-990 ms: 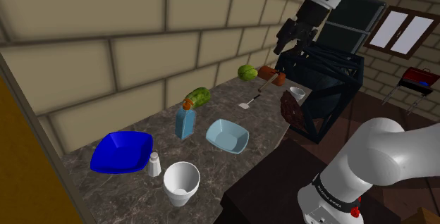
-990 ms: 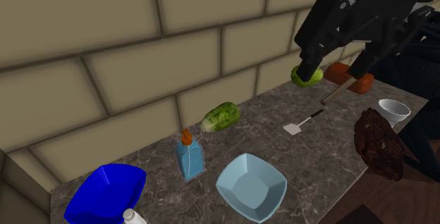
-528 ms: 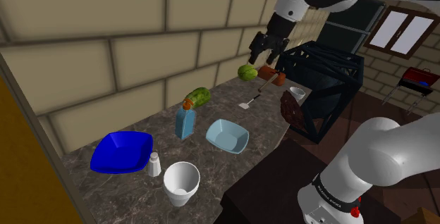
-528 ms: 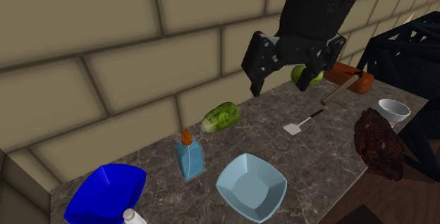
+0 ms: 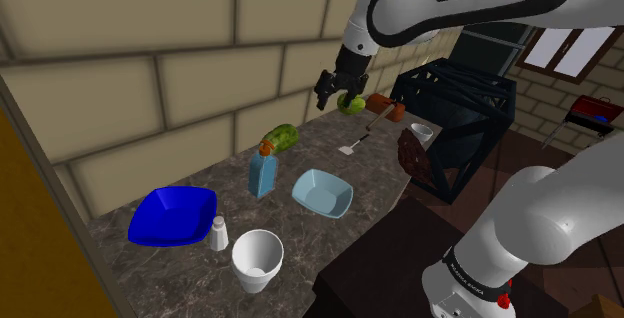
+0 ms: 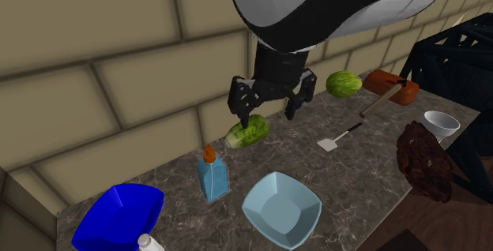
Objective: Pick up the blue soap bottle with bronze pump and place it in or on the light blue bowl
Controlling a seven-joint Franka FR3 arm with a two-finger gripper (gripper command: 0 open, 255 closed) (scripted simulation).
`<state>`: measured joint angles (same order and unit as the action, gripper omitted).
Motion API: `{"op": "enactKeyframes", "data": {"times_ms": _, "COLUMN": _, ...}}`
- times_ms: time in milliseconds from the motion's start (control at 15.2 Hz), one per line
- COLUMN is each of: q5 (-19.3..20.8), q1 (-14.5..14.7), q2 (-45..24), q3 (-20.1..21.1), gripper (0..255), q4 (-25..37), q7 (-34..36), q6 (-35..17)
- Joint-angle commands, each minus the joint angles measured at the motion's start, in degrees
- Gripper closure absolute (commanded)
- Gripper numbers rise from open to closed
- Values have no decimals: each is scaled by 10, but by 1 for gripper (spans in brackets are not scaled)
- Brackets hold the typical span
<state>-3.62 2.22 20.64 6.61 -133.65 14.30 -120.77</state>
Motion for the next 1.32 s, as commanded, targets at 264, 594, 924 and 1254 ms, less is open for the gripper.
{"op": "enactKeyframes", "data": {"times_ms": 264, "q5": 31, "q1": 4, "q2": -134, "q3": 28, "gripper": 0, "q4": 59, "q7": 34, "q6": -61}}
{"op": "enactKeyframes", "data": {"times_ms": 594, "q5": 70, "q1": 13, "q2": -246, "q3": 42, "gripper": 0, "q4": 122, "q7": 69, "q6": -95}}
{"op": "enactKeyframes", "data": {"times_ms": 924, "q5": 113, "q1": 31, "q2": -359, "q3": 43, "gripper": 0, "q4": 202, "q7": 102, "q6": -112}}
{"op": "enactKeyframes", "data": {"times_ms": 1254, "q5": 138, "q1": 47, "q2": -434, "q3": 38, "gripper": 0, "q4": 259, "q7": 119, "q6": -119}}
